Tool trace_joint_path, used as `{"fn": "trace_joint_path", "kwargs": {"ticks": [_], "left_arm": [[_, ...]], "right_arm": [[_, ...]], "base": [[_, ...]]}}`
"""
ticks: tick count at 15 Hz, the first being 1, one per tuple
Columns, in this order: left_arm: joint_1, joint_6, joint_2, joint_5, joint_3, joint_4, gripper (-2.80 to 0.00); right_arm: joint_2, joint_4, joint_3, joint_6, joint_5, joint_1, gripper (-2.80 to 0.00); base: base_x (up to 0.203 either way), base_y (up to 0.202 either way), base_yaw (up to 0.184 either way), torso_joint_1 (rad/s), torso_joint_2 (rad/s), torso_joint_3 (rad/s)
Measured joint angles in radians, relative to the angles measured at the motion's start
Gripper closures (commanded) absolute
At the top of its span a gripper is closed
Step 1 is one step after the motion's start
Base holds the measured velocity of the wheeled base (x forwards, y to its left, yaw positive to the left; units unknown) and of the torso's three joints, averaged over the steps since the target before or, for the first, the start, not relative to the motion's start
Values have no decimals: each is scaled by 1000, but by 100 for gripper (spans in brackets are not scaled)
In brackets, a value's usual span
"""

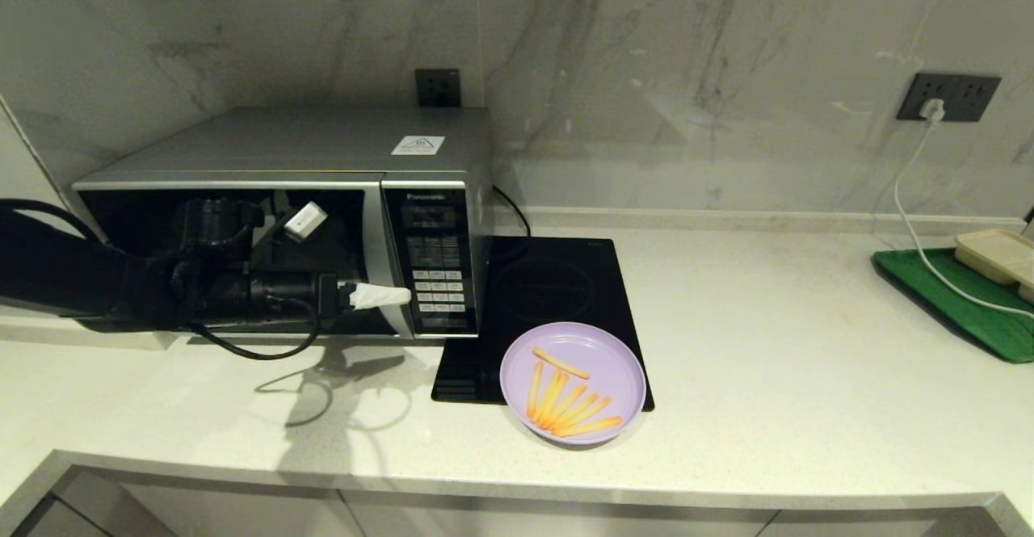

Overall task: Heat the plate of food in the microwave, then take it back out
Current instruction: Open the microwave oven

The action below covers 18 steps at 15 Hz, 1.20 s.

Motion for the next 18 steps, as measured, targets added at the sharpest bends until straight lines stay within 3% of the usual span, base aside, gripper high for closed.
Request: {"fn": "trace_joint_path", "kwargs": {"ticks": [4,9,18], "left_arm": [[-1,10,13,-21,3,-28,-280],[13,82,21,-203,3,-43,-280],[23,97,59,-307,-1,-47,-280]], "right_arm": [[0,0,0,0,0,0,0],[0,0,0,0,-1,0,0],[0,0,0,0,0,0,0]], "base": [[0,0,0,0,0,0],[0,0,0,0,0,0],[0,0,0,0,0,0]]}}
